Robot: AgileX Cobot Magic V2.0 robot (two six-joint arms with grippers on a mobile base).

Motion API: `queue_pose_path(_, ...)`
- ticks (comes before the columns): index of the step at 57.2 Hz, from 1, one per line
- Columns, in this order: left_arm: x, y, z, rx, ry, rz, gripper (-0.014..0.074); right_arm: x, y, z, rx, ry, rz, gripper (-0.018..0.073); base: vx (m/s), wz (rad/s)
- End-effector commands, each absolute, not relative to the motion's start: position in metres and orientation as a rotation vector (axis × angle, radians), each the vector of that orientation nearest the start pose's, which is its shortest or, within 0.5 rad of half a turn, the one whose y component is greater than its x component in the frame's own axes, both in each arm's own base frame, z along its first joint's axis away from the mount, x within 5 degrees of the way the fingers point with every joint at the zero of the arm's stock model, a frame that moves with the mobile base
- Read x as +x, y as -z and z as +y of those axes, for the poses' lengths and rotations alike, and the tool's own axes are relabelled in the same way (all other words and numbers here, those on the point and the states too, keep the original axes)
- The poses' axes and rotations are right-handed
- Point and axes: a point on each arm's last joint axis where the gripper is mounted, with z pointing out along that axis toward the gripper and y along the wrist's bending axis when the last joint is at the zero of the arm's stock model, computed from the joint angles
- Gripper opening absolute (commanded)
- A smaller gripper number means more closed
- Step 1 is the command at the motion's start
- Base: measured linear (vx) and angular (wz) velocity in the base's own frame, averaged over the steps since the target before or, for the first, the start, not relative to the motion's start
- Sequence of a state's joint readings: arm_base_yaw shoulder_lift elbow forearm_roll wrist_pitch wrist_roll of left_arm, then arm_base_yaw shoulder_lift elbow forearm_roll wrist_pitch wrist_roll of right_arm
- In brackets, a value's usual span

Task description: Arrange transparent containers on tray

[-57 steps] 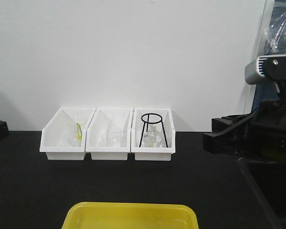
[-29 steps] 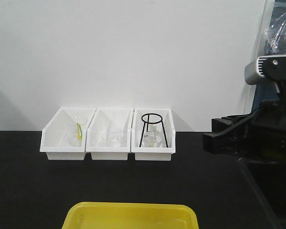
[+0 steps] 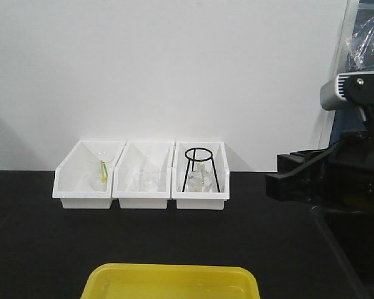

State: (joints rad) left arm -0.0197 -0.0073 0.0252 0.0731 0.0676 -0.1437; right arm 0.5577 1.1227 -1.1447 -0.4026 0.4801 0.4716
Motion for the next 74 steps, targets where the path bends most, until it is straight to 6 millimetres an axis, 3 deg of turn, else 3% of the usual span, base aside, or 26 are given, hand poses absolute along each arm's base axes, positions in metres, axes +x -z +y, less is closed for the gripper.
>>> queue_pose_path(1, 0.057, -0.192, -0.001, -0.1, 0.131, 1.534, -0.0006, 0.211, -0.434, 0.113, -0.318, -0.297, 1.768, -0.0013, 0.0, 0.01)
queue_pose_path(43, 0.057, -0.192, -0.001, -0.12, 0.151, 1.537, -0.0006, 0.211, -0.434, 0.113, -0.319, -0.298, 1.765, -0.0013, 0.0, 0.0)
queue_pose_path(51, 0.057, -0.192, -0.001, -0.12, 0.151, 1.537, -0.0006, 0.204, -0.429, 0.104, -0.388, -0.176, 1.73, -0.0013, 0.0, 0.0)
queue_pose_path(60, 0.057, -0.192, -0.001, -0.12, 0.151, 1.537, -0.0006, 0.178, -0.401, 0.074, -0.301, -0.201, 1.747, -0.0013, 0.0, 0.0)
queue_pose_path(66, 0.057, -0.192, -0.001, -0.12, 0.151, 1.537, -0.0006, 0.163, -0.365, 0.045, -0.192, -0.17, 1.767, -0.0013, 0.0, 0.0)
queue_pose_path(74, 0.057, -0.192, -0.001, -0.12, 0.151, 1.537, -0.0006, 0.125, -0.317, 0.015, -0.147, -0.032, 1.704, -0.0013, 0.0, 0.0)
